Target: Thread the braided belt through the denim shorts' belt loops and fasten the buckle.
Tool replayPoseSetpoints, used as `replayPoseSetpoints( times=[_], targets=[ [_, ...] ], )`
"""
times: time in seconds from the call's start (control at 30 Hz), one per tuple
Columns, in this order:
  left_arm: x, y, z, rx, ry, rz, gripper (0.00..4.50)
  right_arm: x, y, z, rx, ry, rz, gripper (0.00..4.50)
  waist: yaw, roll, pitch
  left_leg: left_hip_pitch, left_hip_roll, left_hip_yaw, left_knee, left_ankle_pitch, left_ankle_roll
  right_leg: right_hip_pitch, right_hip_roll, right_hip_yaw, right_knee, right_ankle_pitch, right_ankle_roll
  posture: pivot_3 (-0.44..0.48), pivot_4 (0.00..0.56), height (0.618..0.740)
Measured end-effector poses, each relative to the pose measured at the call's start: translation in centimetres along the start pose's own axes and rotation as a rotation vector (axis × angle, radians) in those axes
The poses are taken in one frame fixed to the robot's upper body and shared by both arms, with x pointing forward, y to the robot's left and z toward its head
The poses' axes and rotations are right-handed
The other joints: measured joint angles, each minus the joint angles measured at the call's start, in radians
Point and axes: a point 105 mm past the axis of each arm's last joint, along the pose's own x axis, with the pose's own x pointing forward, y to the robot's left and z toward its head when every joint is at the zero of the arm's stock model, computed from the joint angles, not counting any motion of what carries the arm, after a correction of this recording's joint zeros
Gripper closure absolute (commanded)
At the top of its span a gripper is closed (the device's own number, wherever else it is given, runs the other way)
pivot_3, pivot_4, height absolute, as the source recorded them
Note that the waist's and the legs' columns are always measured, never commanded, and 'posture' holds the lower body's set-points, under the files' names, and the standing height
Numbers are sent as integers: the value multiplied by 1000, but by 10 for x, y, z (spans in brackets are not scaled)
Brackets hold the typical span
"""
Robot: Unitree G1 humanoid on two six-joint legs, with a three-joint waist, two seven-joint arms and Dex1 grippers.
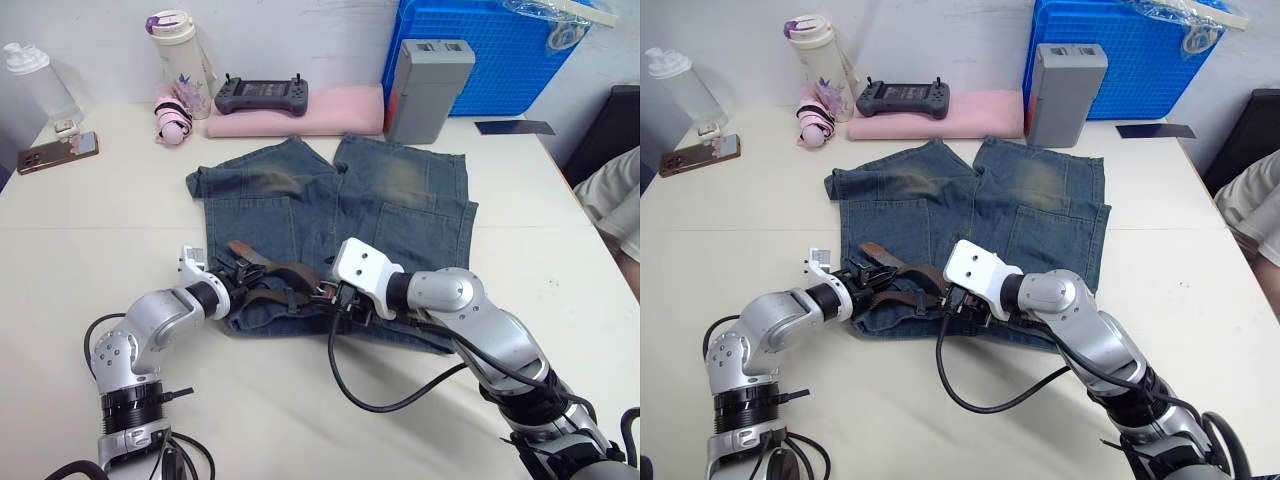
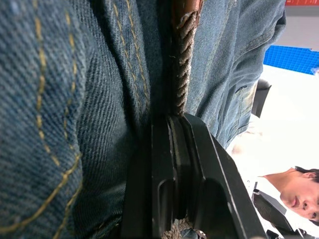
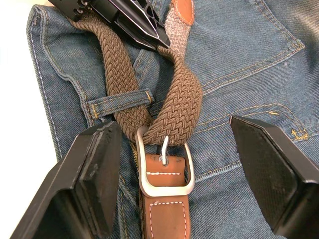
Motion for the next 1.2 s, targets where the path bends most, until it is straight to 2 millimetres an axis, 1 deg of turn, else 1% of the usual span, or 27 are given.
replayPoseSetpoints(
  times=[0.13,0.2,0.23,0.3,0.37,0.43,0.5,0.53,0.6,0.63,0.73,0.83,1.0,1.03,1.1,1.13,1.17,1.2],
  targets=[
    [-6,-14,9,138,-17,-63,4461,0,2,-2,3,4,7,771,-2,-1,1,-1,0,0,0,0,-1,-1,1,0,0,0,0,0,150,728],
    [-11,-27,15,256,-45,-106,4461,-1,2,-3,-3,6,5,771,-3,-1,1,-1,0,0,-1,1,-1,-1,1,0,0,0,0,0,150,728],
    [-12,-37,18,332,-58,-135,4461,-2,2,-1,-10,-2,4,771,-3,-1,1,-1,0,0,-1,1,-1,-1,2,0,-1,0,0,0,150,728],
    [-16,-50,20,445,-75,-166,4461,-4,5,2,-28,-16,4,771,-3,-1,1,-1,0,0,-2,1,-1,-2,2,0,-1,0,0,0,150,728],
    [-19,-60,20,586,-75,-172,4461,-9,8,0,-42,-18,4,771,-4,-1,1,-2,0,1,-3,1,-1,-2,3,0,0,0,0,0,150,728],
    [-23,-66,19,797,-60,-135,4461,-15,10,-9,-65,7,1,771,-5,-1,1,-2,1,1,-4,0,-2,-3,3,0,-1,0,0,0,150,728],
    [-26,-66,15,1078,-33,-62,4461,-21,10,-25,-118,62,-27,771,-5,-1,1,-2,1,2,-5,0,-2,-3,3,1,-3,0,0,0,150,728],
    [-27,-65,13,1191,-23,-31,4461,-22,10,-30,-143,77,-44,771,-5,-1,2,-2,1,3,-6,0,-3,-4,4,1,-4,0,0,0,150,728],
    [-26,-63,8,1403,5,0,4461,-21,8,-34,-187,81,-95,771,-7,1,2,-2,1,4,-6,-1,-4,-4,4,2,-4,0,-1,0,150,728],
    [-26,-57,4,1546,32,20,4461,-18,7,-34,-222,72,-138,771,-9,1,3,-2,3,4,-6,-1,-5,-5,5,3,-4,-1,-2,0,150,728],
    [-24,-51,0,1633,39,13,4461,-16,7,-34,-236,57,-195,771,-7,2,4,-2,4,4,-6,0,-7,-6,6,2,-3,-2,-3,0,150,728],
    [-22,-55,2,1687,9,-6,4461,-14,10,-35,-268,51,-238,771,-3,2,4,-2,5,4,-5,0,-7,-6,6,2,-2,-2,-3,0,150,728],
    [-24,-58,4,1791,11,-28,4461,-12,2,-33,-311,41,-322,771,-4,2,5,-2,5,4,-4,0,-6,-6,5,2,-1,-2,-3,0,150,728],
    [-25,-55,3,1840,30,-32,4461,-11,1,-32,-326,37,-335,771,-5,3,5,-2,5,4,-4,0,-6,-6,6,2,-1,-2,-3,0,150,728],
    [-27,-45,-3,1924,102,-37,4500,-10,1,-31,-340,36,-348,1304,-8,3,5,-2,5,4,-4,0,-6,-6,5,2,-1,-2,-3,0,150,728],
    [-26,-35,-11,1971,176,-55,4500,-7,0,-33,-342,43,-351,1676,-8,3,5,-2,5,4,-4,0,-6,-6,5,2,-1,-2,-3,0,150,728],
    [-26,-31,-14,1986,201,-63,4500,-6,1,-33,-343,43,-352,1899,-8,3,5,-2,5,4,-4,0,-6,-6,5,2,-1,-2,-3,0,150,728],
    [-26,-29,-17,2002,222,-69,4500,-6,1,-33,-346,43,-353,2346,-7,3,5,-2,5,4,-4,0,-5,-6,5,2,-1,-2,-3,0,150,728]
  ],
)
